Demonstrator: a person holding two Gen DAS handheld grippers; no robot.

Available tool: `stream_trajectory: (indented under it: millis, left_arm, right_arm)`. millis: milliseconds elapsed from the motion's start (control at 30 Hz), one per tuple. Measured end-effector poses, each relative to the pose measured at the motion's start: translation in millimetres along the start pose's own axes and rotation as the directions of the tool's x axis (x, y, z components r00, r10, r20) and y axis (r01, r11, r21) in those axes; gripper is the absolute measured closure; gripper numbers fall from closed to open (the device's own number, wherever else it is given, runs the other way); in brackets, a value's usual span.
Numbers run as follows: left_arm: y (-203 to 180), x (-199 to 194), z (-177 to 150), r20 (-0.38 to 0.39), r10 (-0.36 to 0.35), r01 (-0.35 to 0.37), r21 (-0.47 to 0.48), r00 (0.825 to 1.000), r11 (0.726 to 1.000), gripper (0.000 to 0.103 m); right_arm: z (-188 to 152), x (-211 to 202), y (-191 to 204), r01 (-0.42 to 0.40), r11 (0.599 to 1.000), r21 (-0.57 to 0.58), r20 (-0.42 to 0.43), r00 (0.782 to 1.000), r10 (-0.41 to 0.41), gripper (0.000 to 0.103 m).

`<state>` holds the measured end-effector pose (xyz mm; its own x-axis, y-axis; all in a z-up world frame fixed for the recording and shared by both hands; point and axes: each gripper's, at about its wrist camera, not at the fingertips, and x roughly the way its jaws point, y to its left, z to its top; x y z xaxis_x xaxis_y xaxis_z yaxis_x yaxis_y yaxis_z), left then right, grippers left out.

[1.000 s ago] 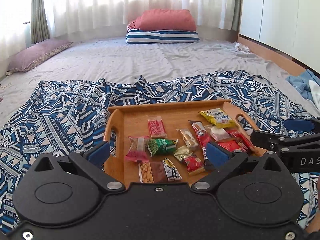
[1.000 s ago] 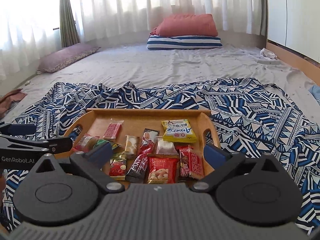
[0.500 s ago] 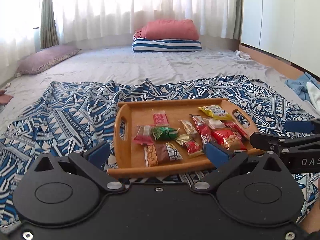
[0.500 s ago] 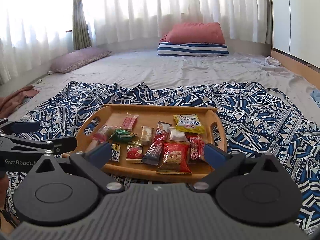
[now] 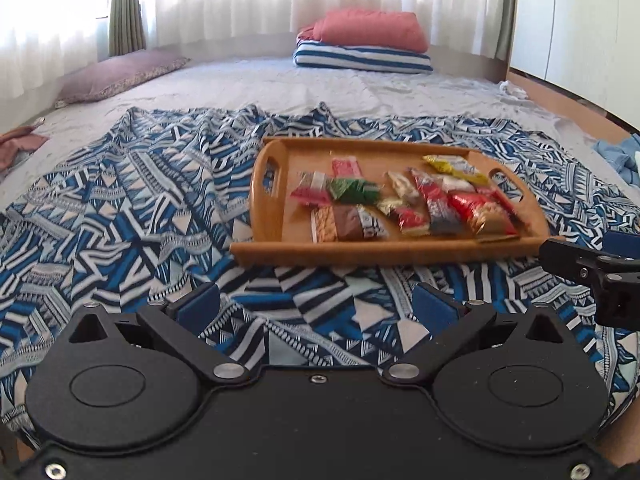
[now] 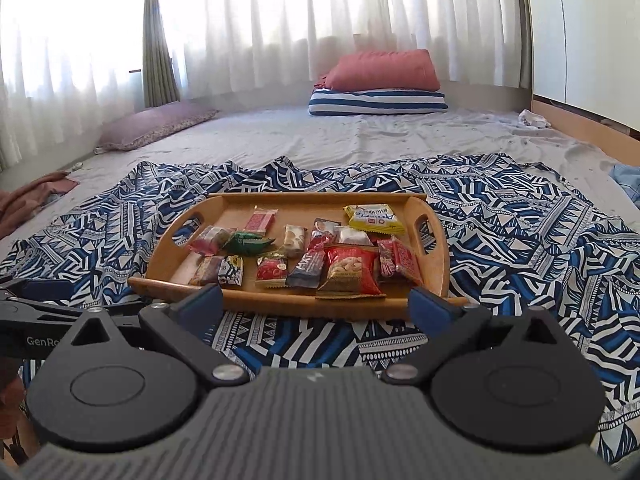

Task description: Organize snacks

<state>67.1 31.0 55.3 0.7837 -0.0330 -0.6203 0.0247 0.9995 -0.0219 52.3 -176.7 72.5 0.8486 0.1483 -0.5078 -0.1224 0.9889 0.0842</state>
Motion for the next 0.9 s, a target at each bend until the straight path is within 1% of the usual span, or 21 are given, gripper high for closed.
stream_trajectory:
  millis: [133,300,500,767,900]
  left_arm:
    - [0.8,11.0,-10.8,-0.031,0.010,-0.010,-0.017,0.999,1.000,0.001]
    - [-1.9,23.2,-22.3,-0.042,0.034,-0.034,-0.001,0.999,0.999,0.001]
    - [-2.8,37.3,-30.8,-0.066,0.041,-0.041,-0.005,0.997,0.999,0.001]
    - [-1.6,51.6,-36.9,-0.066,0.049,-0.050,-0.013,0.997,0.999,0.001]
    - [-4.0,54.9,-38.2,-0.056,0.051,-0.051,-0.003,0.997,0.999,0.000]
  right_arm:
    - [-14.3,5.9,0.1,0.015,1.000,-0.001,-0.018,1.000,-0.015,0.000]
    - [-32.8,16.5,1.4,0.046,0.999,-0.012,-0.041,0.998,-0.047,0.000]
    - [-50.5,31.8,0.3,0.078,0.997,-0.021,-0.067,0.995,-0.080,0.000]
    - [-64.5,52.3,-5.4,0.107,0.994,0.001,-0.115,0.988,-0.106,0.000]
    - [-69.7,56.5,-2.4,0.121,0.992,-0.026,-0.100,0.987,-0.123,0.000]
